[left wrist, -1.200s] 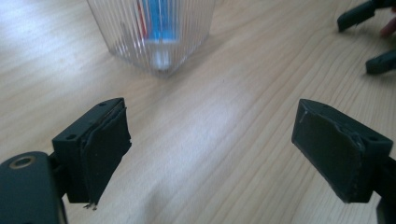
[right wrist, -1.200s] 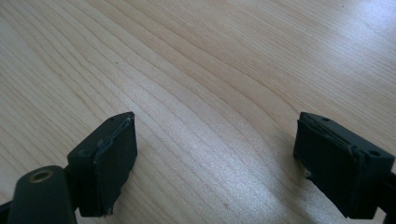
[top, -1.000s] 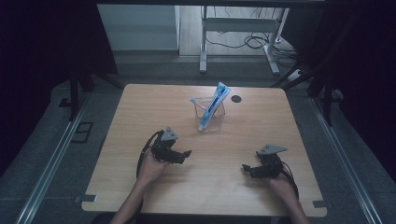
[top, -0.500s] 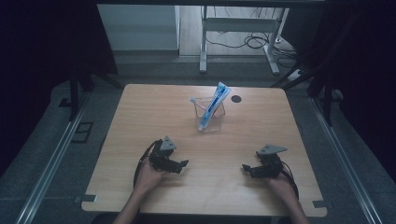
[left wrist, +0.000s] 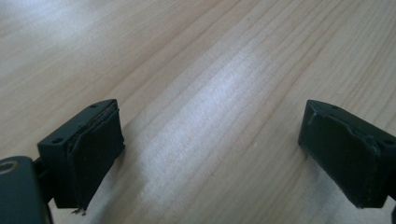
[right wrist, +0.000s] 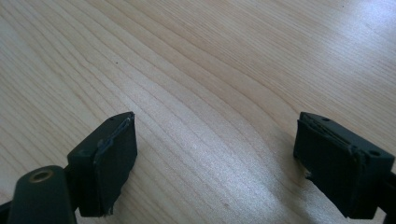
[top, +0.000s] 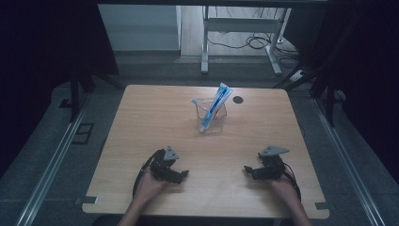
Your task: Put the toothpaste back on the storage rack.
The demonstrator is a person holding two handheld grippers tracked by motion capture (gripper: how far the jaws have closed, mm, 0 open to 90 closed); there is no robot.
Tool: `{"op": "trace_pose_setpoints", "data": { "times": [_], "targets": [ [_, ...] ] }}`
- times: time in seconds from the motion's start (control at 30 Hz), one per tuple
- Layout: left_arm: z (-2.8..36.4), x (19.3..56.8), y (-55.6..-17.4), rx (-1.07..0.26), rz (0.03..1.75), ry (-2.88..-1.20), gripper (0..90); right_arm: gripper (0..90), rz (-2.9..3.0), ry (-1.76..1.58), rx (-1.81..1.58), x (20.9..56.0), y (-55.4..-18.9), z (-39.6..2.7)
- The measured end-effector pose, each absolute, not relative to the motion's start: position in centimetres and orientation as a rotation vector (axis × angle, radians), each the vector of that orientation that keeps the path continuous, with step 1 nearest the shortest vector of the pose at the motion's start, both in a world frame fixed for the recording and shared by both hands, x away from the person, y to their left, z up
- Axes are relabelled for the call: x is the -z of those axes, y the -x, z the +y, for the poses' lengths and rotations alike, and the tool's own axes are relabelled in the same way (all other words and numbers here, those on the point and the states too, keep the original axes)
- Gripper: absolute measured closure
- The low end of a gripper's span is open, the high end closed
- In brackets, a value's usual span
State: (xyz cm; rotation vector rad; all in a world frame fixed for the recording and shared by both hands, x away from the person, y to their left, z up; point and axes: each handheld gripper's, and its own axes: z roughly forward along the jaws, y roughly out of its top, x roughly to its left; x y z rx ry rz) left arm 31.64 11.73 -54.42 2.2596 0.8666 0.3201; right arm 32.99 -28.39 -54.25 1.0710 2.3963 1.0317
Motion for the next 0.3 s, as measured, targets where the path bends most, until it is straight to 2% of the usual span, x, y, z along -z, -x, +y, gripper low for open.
{"op": "trace_pose_setpoints", "data": {
  "times": [0.3],
  "targets": [
    [12.15, 54.45, -31.31, -0.309, 0.88, -2.26, 5.7, 13.5, 2.396, -1.072, -1.032, 54.26, -32.98, -28.39]
  ]
}}
